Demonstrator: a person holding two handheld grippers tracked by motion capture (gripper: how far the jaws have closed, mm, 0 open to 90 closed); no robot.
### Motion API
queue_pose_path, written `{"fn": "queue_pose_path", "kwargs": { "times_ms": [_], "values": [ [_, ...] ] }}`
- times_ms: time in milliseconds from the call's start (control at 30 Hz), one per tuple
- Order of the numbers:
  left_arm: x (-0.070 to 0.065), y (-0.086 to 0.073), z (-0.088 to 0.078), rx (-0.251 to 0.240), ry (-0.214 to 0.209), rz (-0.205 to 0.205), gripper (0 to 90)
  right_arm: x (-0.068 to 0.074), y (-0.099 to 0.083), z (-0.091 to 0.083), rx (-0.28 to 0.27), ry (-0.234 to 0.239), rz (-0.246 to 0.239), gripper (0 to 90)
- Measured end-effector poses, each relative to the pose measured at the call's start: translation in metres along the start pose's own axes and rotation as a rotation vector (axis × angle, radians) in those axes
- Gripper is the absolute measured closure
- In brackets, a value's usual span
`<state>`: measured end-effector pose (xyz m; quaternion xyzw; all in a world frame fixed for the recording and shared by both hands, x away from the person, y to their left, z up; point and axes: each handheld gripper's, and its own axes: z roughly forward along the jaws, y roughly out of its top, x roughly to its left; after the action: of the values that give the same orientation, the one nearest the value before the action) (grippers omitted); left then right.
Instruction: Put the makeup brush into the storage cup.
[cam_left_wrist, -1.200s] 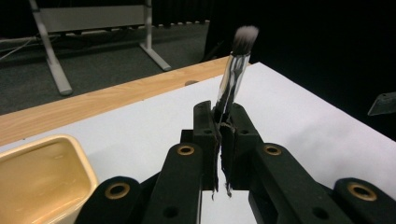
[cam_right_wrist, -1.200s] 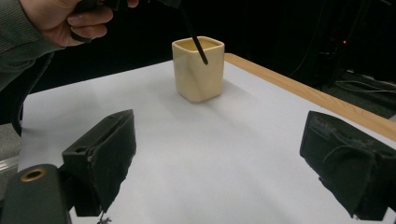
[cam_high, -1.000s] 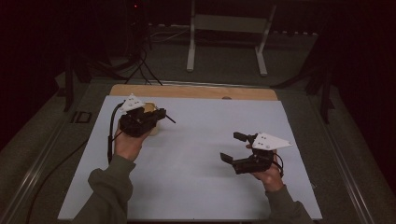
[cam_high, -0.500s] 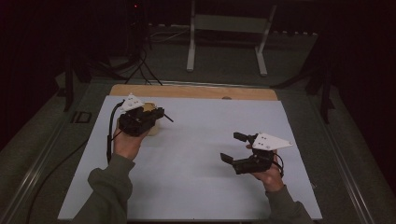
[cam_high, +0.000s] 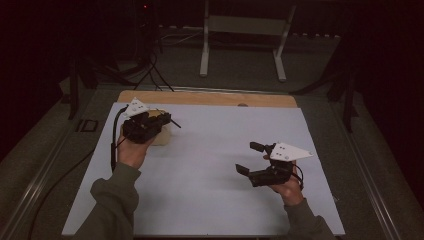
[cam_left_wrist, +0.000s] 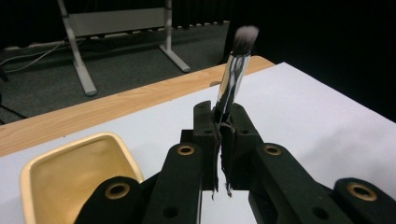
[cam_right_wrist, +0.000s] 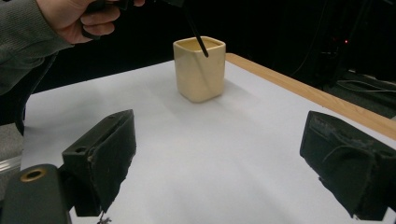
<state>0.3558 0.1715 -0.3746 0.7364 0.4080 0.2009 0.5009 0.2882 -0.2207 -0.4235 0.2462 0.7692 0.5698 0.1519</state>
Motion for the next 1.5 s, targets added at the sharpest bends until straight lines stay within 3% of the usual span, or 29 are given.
{"fn": "queue_pose_path", "kwargs": {
  "times_ms": [1500],
  "values": [
    [0.04,0.003,-0.016,-0.005,0.092,-0.045,86.1,-0.001,-0.001,0.001,0.005,0.003,0.005,10.5]
  ]
}}
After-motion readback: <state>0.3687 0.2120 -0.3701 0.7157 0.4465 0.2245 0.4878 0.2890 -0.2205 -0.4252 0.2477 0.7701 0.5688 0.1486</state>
